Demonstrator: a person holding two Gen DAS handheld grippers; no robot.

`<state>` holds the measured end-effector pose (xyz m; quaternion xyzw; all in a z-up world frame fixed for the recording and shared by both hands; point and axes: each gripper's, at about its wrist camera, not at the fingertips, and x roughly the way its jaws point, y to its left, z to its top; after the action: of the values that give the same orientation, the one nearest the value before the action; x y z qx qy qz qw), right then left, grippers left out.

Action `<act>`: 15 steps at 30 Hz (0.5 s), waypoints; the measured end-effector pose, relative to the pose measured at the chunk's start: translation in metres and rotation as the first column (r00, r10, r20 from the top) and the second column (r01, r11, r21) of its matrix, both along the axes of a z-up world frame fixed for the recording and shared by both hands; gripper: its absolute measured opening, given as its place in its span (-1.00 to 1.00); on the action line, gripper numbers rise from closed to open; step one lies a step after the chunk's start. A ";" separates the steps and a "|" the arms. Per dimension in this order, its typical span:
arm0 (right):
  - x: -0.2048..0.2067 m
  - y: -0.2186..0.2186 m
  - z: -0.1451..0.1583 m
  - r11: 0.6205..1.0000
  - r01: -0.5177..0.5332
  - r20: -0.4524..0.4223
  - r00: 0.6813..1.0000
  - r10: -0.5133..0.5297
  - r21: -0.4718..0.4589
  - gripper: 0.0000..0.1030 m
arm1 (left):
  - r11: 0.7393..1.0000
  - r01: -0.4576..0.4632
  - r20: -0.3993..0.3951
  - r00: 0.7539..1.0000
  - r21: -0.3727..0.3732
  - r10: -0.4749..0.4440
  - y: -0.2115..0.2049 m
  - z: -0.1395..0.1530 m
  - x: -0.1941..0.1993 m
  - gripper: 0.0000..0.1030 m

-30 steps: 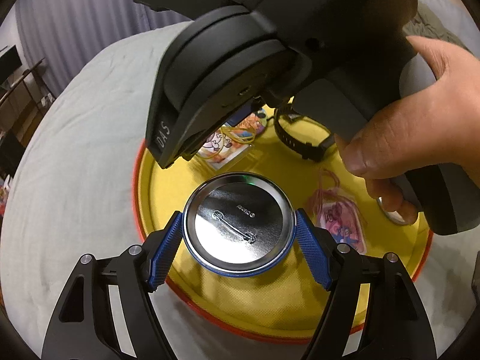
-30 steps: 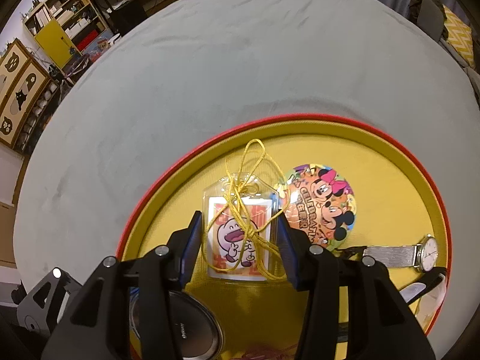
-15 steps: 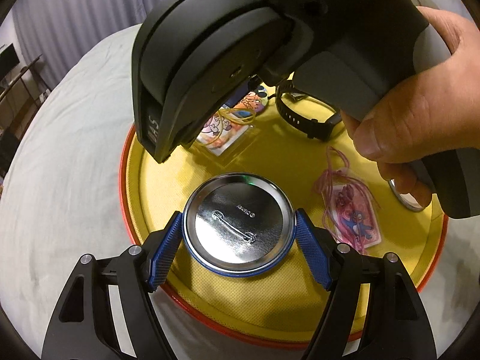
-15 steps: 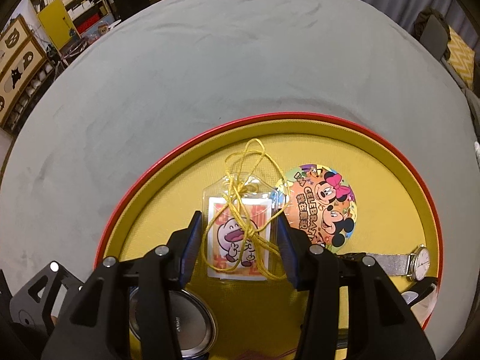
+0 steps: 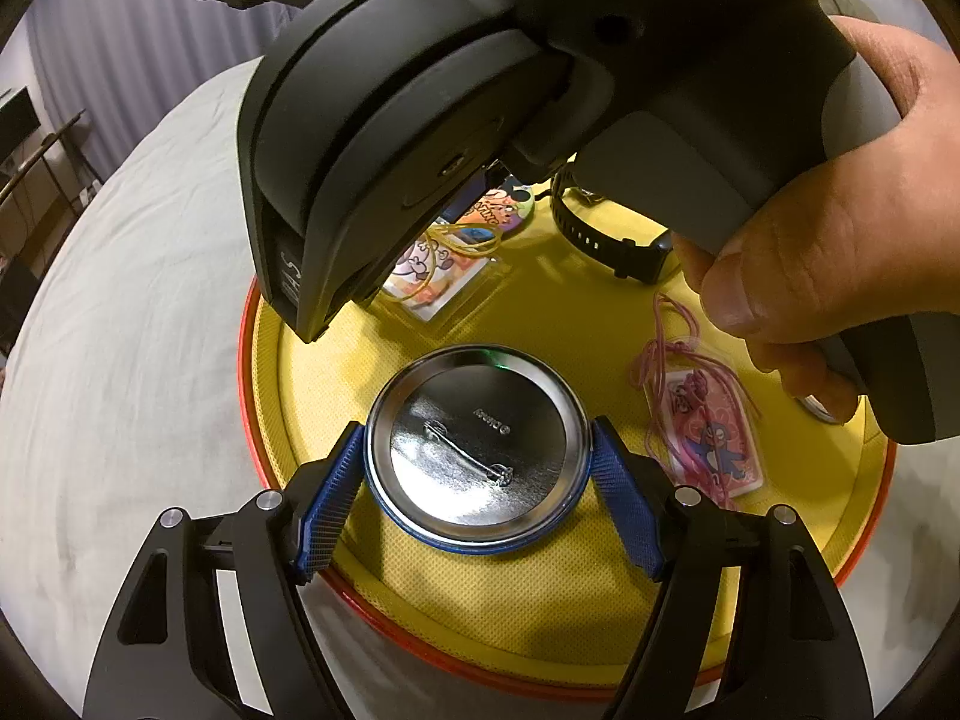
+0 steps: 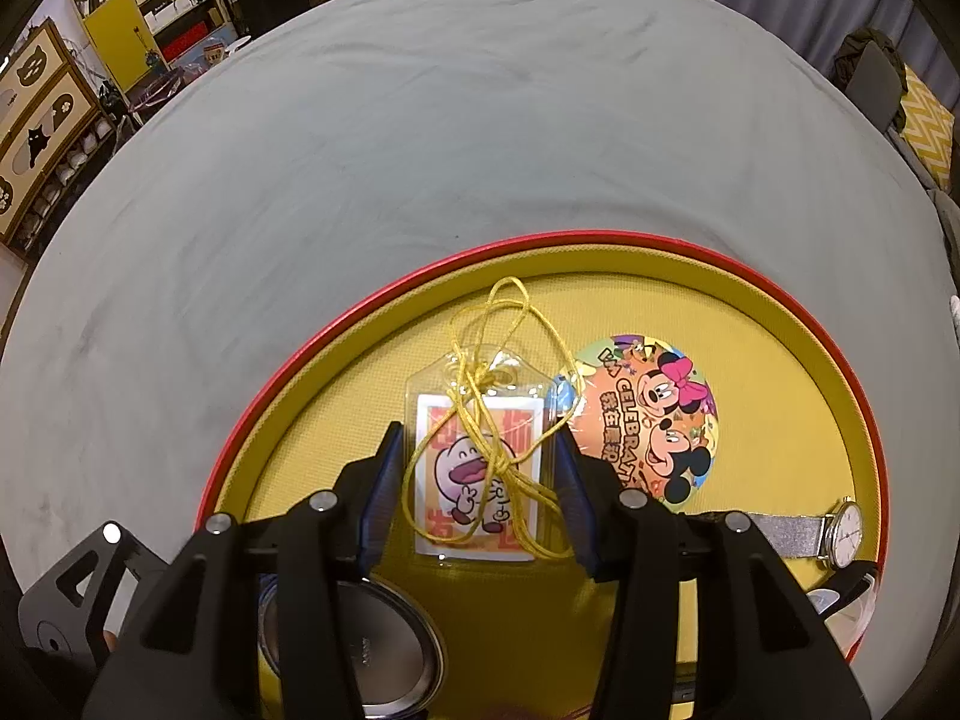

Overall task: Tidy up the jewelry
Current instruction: 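Lower the badge back and yellow-cord card onto the yellow lining, opening both tools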

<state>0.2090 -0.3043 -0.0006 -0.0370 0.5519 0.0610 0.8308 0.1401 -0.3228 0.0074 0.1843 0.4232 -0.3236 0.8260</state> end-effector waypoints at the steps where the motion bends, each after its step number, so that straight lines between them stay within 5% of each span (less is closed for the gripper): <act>1: 0.000 0.000 0.000 1.000 0.001 0.002 1.000 -0.001 -0.001 -0.12 | 1.000 0.000 0.001 1.000 0.000 0.000 0.000 0.000 0.000 0.40; 15: -0.001 0.001 0.000 1.000 -0.001 0.013 1.000 0.001 -0.003 -0.10 | 1.000 -0.003 0.010 1.000 -0.007 0.003 0.000 -0.003 -0.003 0.44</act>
<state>0.2077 -0.3032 -0.0009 -0.0390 0.5467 0.0604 0.8342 0.1372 -0.3224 0.0039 0.1825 0.4182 -0.3226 0.8293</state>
